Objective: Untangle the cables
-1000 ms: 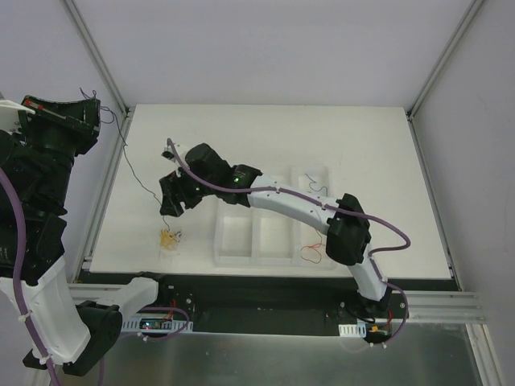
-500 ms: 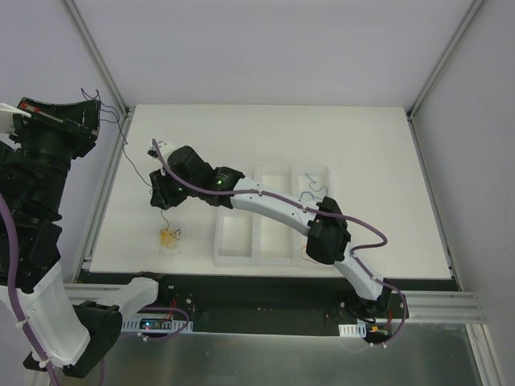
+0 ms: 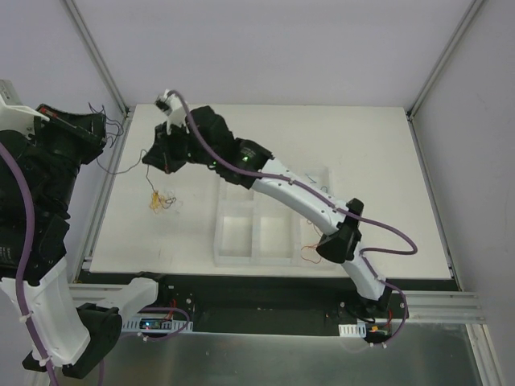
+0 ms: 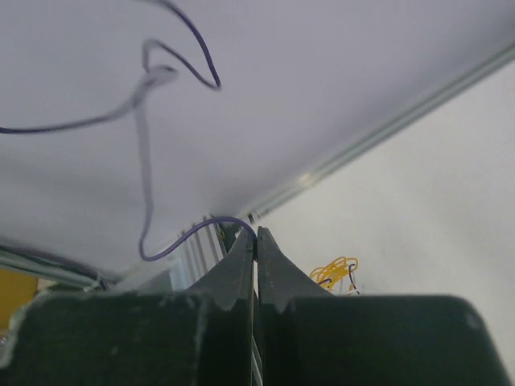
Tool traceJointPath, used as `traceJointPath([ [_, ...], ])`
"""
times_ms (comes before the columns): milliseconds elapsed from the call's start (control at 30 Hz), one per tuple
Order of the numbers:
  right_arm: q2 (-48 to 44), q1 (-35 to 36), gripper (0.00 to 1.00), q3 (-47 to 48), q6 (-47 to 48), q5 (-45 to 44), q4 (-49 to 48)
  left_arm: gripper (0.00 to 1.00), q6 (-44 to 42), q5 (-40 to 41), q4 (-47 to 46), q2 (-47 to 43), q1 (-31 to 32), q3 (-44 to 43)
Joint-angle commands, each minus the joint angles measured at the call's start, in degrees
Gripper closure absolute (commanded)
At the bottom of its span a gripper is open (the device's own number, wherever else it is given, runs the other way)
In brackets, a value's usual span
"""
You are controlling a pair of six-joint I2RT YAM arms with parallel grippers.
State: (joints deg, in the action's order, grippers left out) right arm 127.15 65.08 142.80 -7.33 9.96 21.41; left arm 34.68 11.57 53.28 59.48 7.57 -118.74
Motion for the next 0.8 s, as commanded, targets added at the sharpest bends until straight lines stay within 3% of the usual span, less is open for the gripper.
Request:
traceJointPath([
  [0, -9.5, -1.7, 1.0, 2.3, -5.9, 0.9, -9.5, 1.0, -4.3, 4.0, -0.9, -0.9, 0.4, -2.6],
  [133, -10.2, -3.6, 1.0, -8.9, -11.2, 2.3, -9.8, 1.0, -2.6, 3.7, -0.8, -3.0, 0.4, 3.8],
  [200, -7.8, -5.0, 1.0, -10.9, -13.9, 7.9, -7.4, 1.0, -0.9, 2.1, -0.4, -4.3, 0.4, 9.2],
  [400, -5.3, -7.5, 1.0, -15.3, -15.6, 13.0, 1.6, 1.0, 4.1, -4.7, 4.9, -3.8, 0.4, 23.5],
  [567, -7.5, -10.1, 1.0, -22.0, -22.3, 18.9, -0.9, 1.0, 1.7, -6.9, 12.1, 5.9, -0.6, 22.4],
  [767, -10.3, -11.3, 1.0, -28.2, -28.7, 23.5, -2.6, 1.0, -0.7, -7.9, 11.6, 14.8, -6.2, 18.8],
])
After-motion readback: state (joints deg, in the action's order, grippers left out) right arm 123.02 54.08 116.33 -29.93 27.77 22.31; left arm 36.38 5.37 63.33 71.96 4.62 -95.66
